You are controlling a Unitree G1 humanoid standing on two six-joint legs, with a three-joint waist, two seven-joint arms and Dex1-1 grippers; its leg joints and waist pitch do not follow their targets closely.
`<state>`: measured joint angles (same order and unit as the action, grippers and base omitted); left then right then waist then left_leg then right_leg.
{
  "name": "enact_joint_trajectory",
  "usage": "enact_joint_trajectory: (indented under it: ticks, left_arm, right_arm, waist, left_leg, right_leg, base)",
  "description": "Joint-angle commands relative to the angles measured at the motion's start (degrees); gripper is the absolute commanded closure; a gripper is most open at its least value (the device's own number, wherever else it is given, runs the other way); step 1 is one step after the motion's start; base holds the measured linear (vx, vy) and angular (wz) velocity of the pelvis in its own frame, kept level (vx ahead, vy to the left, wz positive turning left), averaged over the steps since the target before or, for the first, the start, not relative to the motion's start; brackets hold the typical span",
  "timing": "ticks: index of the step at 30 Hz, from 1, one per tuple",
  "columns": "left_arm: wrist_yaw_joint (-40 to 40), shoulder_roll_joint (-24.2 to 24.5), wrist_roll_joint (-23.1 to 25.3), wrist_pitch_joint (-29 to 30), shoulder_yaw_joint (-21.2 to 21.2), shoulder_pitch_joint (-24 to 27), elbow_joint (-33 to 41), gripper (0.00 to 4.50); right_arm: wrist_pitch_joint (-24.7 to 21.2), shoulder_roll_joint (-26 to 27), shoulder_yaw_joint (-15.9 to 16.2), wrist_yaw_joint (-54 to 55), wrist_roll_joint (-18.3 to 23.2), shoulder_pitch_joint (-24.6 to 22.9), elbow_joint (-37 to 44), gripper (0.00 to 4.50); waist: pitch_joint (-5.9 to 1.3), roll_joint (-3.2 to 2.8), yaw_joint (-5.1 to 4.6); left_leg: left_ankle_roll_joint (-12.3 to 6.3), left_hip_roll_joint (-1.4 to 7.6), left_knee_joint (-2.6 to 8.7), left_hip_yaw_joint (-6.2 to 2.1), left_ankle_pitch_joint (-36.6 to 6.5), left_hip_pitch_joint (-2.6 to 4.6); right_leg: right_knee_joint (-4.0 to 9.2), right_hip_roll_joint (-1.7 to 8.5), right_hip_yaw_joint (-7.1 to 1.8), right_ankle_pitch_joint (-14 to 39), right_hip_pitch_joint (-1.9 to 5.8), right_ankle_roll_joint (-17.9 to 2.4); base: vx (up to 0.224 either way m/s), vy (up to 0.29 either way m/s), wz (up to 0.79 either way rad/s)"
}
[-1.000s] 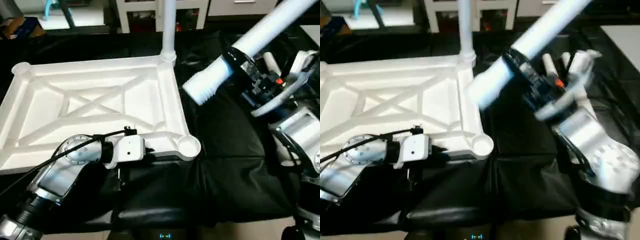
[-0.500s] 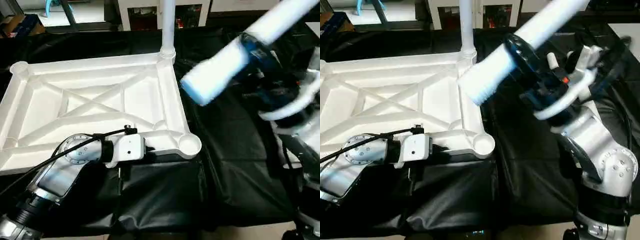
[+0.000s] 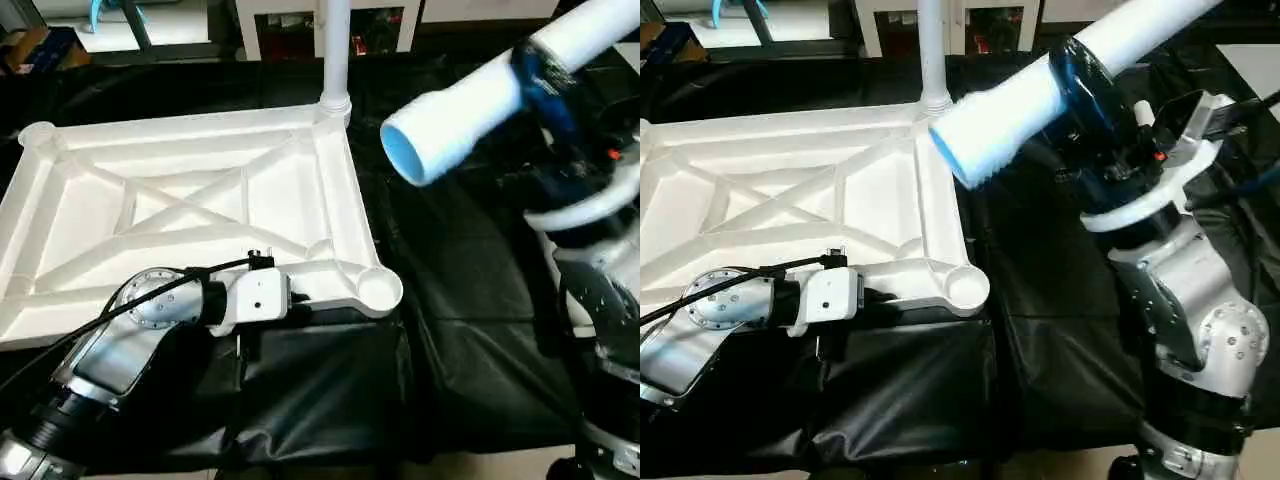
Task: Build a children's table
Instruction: Pick table leg
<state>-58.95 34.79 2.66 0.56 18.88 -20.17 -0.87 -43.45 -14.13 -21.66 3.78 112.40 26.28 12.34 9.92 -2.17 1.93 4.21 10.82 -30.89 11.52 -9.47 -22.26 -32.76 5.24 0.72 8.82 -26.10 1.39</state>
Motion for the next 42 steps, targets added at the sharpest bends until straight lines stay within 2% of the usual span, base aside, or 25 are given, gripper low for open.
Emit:
enact_joint_trajectory:
  ticks: [1,5,7,14,18,24,27,29,30,31,32,33,34,38,42]
  left_arm:
    - [0.4,0.8,2.8,1.4,1.8,1.8,-2.6,4.48]
    - [0.4,0.8,2.8,1.4,1.8,1.8,-2.6,4.48]
    - [0.4,0.9,2.8,1.5,1.8,1.8,-2.5,4.48]
    - [0.6,0.8,2.8,1.9,1.9,1.9,-2.2,4.48]
    - [0.6,0.8,2.8,1.9,1.9,1.8,-2.3,4.48]
    - [0.6,0.8,2.8,2.0,1.9,1.8,-2.2,4.48]
    - [0.6,0.9,2.8,2.0,2.0,1.8,-2.2,4.48]
    - [0.6,0.9,2.8,2.0,2.0,1.8,-2.2,4.48]
    - [0.6,0.9,2.8,2.0,2.0,1.8,-2.1,4.48]
    - [0.6,0.9,2.8,2.0,2.0,1.8,-2.1,4.48]
    - [0.6,0.9,2.8,2.0,2.0,1.8,-2.1,4.48]
    - [0.6,0.9,2.8,2.0,2.0,1.9,-2.1,4.48]
    - [0.6,0.9,2.8,2.0,2.0,1.9,-2.1,4.48]
    - [0.5,0.9,2.8,1.9,2.1,1.8,-2.2,4.48]
    - [0.5,0.9,2.7,1.8,2.1,1.8,-2.1,4.48]
  right_arm:
    - [2.6,1.3,0.3,5.1,0.6,0.9,-1.4,2.63]
    - [3.2,3.4,-0.7,6.8,0.6,1.4,-1.9,2.63]
    - [3.3,3.6,-0.8,7.2,0.6,1.5,-1.9,2.63]
    - [3.5,6.7,-3.3,11.2,0.6,3.3,-1.6,2.63]
    - [3.0,6.6,-3.5,11.0,0.6,3.2,-1.8,2.63]
    - [1.7,6.0,-3.6,10.7,0.6,3.0,-1.7,2.63]
    - [-1.7,4.3,-3.0,8.1,0.6,2.4,-0.7,2.63]
    - [-5.3,-0.3,-1.5,1.2,0.3,0.7,2.8,2.63]
    - [-8.2,-3.2,-1.0,-4.2,0.3,-0.4,5.5,2.63]
    - [-9.8,-4.2,-1.5,-7.8,0.4,-0.9,7.0,2.63]
    - [-9.8,-4.2,-1.5,-7.8,0.4,-0.9,7.0,2.63]
    - [-12.6,-5.1,-2.7,-13.0,0.6,-1.0,8.0,2.63]
    - [-13.4,-5.5,-3.0,-14.3,0.6,-1.0,8.1,2.63]
    - [-18.0,-8.9,-4.5,-19.9,0.6,-2.1,9.0,2.63]
    - [-18.1,-11.7,-3.8,-24.5,0.6,-3.7,9.7,2.63]
  waist:
    - [-2.74,0.60,-0.28]
    - [-2.78,0.81,-0.29]
    - [-2.76,0.67,-0.25]
    - [-2.57,0.59,-0.37]
    - [-2.56,0.63,-0.37]
    - [-2.46,0.62,-0.37]
    - [-2.52,0.62,-0.35]
    - [-2.56,0.66,-0.13]
    - [-2.54,0.68,0.06]
    - [-2.57,0.94,0.11]
    - [-2.54,0.96,0.08]
    - [-2.46,0.98,0.05]
    - [-2.35,0.98,0.06]
    - [-2.14,0.88,0.11]
    - [-2.12,1.05,0.13]
  left_leg:
    - [0.31,0.76,3.53,-0.13,-11.0,0.95]
    - [0.13,0.71,3.50,-0.12,-11.2,0.84]
    - [-0.23,0.69,3.44,-0.10,-10.2,0.82]
    - [0.23,0.71,3.57,-0.11,-11.3,0.95]
    - [0.29,0.65,3.53,-0.08,-10.9,0.87]
    - [0.47,0.66,3.60,-0.14,-11.5,0.87]
    - [0.44,0.64,3.55,-0.13,-11.0,0.86]
    - [0.11,0.66,3.44,-0.13,-11.0,1.00]
    - [-0.43,0.73,3.33,-0.09,-10.0,1.03]
    - [-1.28,0.57,3.21,-0.14,-8.7,0.55]
    - [-1.82,0.52,3.22,-0.13,-8.6,0.40]
    - [-2.51,0.54,3.19,-0.07,-8.9,0.45]
    - [-2.83,0.62,3.28,-0.13,-9.8,0.47]
    - [-2.12,0.93,3.49,-0.31,-10.9,0.74]
    - [-1.97,0.89,3.38,-0.25,-10.2,0.72]
  right_leg:
    - [3.69,0.94,-1.09,15.4,2.11,-7.4]
    - [3.49,0.80,-1.11,13.5,2.23,-6.9]
    - [3.26,0.73,-1.07,11.0,2.33,-7.0]
    - [3.39,0.76,-1.09,13.0,2.13,-6.2]
    - [3.28,0.74,-1.11,11.5,2.24,-6.1]
    - [3.40,0.75,-1.10,12.7,2.23,-5.9]
    - [3.32,0.75,-1.12,11.9,2.31,-6.0]
    - [3.30,0.58,-1.07,11.0,2.51,-6.1]
    - [3.15,0.52,-1.13,8.8,2.62,-6.2]
    - [2.96,0.66,-1.13,6.8,3.06,-6.5]
    - [2.97,0.72,-1.09,6.7,3.07,-6.7]
    - [3.19,0.89,-1.09,8.2,2.89,-7.2]
    - [3.43,1.02,-1.09,11.1,2.87,-7.7]
    - [3.95,1.24,-1.15,17.1,2.64,-8.4]
    - [3.87,1.27,-1.20,15.7,2.65,-9.2]
  base:
    - [0.000,0.000,0.00]
    - [0.000,0.000,0.00]
    - [0.000,0.000,0.00]
    - [0.000,0.000,0.00]
    - [0.000,0.000,0.00]
    - [0.000,0.000,0.00]
    - [0.000,0.000,0.00]
    - [0.000,0.000,0.00]
    - [0.000,0.000,0.00]
    - [0.000,0.000,0.00]
    - [0.000,0.000,0.00]
    - [0.000,0.000,0.00]
    - [0.000,0.000,0.00]
    - [0.000,0.000,0.00]
    - [0.000,0.000,0.00]
